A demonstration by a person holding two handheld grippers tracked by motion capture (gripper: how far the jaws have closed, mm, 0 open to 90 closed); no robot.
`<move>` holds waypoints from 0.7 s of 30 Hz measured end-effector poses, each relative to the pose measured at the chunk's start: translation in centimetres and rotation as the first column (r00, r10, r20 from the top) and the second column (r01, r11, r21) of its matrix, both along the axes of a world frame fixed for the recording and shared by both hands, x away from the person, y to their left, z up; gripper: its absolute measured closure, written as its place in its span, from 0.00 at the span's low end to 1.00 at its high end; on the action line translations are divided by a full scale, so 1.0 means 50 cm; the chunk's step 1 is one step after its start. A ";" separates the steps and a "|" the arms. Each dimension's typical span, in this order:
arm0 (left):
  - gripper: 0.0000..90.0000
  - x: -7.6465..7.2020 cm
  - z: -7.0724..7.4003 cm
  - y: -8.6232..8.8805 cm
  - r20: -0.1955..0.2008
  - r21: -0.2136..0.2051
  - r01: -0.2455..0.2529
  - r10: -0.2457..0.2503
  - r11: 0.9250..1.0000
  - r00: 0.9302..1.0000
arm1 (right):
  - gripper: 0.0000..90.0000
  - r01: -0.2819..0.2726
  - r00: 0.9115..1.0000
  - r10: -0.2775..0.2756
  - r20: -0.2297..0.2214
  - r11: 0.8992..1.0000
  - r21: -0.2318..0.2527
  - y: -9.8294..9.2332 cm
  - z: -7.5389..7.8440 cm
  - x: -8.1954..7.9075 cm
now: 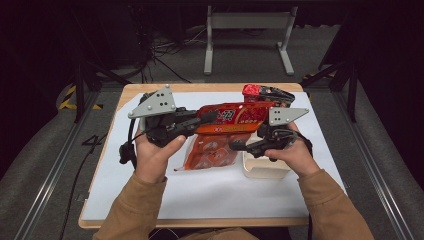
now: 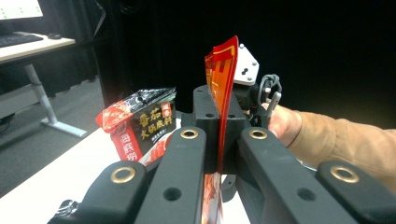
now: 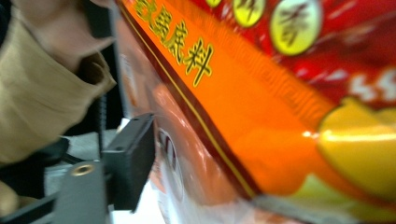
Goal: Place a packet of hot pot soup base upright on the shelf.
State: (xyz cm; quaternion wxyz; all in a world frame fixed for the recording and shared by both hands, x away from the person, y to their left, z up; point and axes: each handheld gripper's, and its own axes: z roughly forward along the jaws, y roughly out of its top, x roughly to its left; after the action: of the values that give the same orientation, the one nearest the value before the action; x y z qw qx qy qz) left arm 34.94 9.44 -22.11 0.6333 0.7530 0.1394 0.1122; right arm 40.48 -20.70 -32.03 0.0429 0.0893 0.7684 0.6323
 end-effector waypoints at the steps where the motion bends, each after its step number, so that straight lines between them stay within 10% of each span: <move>1: 1.00 0.000 -0.001 0.001 -0.003 -0.005 0.001 -0.001 1.000 1.000 | 0.42 -0.008 1.000 0.008 0.001 1.000 0.001 0.000 0.000 -0.001; 10: 1.00 0.001 -0.002 0.006 -0.001 -0.023 0.014 -0.014 1.000 1.000 | 0.76 -0.105 0.994 0.105 0.016 0.994 -0.015 0.005 0.012 -0.023; 21: 0.99 0.004 -0.007 0.020 -0.011 -0.049 0.000 0.000 0.999 1.000 | 0.78 -0.073 0.997 0.073 0.008 0.995 -0.066 0.004 0.041 -0.041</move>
State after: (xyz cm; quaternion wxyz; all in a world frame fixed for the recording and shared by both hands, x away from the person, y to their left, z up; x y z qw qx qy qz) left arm 35.15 10.44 -22.46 0.6507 0.7379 0.1456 0.1045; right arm 38.45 -20.51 -29.97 0.0266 0.0565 0.7913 0.6083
